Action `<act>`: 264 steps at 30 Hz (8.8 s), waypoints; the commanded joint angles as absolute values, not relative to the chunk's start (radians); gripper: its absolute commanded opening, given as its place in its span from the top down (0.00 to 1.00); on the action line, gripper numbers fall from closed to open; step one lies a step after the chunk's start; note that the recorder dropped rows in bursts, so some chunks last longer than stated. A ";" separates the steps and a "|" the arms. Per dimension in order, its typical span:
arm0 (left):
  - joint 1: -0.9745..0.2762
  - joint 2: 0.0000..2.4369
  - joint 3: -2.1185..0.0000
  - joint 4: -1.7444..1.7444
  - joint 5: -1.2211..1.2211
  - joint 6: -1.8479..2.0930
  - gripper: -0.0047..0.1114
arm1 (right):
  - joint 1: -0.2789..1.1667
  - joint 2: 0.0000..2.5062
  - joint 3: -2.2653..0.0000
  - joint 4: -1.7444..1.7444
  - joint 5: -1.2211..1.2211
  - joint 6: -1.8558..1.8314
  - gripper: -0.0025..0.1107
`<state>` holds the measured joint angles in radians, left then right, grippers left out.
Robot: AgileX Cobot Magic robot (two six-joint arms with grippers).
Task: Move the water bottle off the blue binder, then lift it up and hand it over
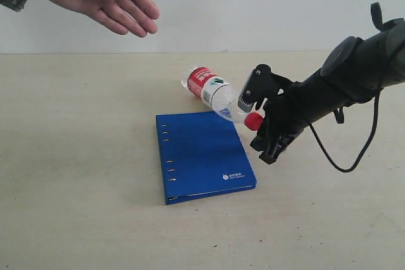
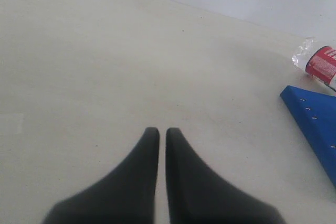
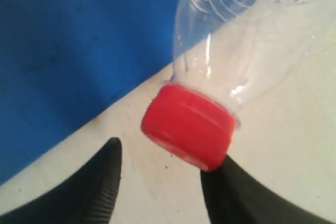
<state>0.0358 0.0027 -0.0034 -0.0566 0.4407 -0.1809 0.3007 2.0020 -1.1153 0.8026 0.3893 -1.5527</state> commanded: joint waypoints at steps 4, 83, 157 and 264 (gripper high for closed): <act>0.038 0.000 0.000 -0.057 0.435 -0.190 0.92 | 0.299 1.999 -1.119 0.961 0.306 -1.538 0.37; 0.038 0.000 0.000 -0.057 0.435 -0.190 0.92 | 0.099 1.524 -1.117 0.184 0.355 -0.409 0.98; 0.038 0.000 0.000 -0.078 -0.593 -0.372 0.92 | 0.447 1.456 -1.117 0.339 0.772 -0.443 0.58; -0.207 1.972 -0.635 0.873 -0.926 -1.061 0.52 | 0.160 2.121 -1.118 1.276 0.893 -1.252 0.55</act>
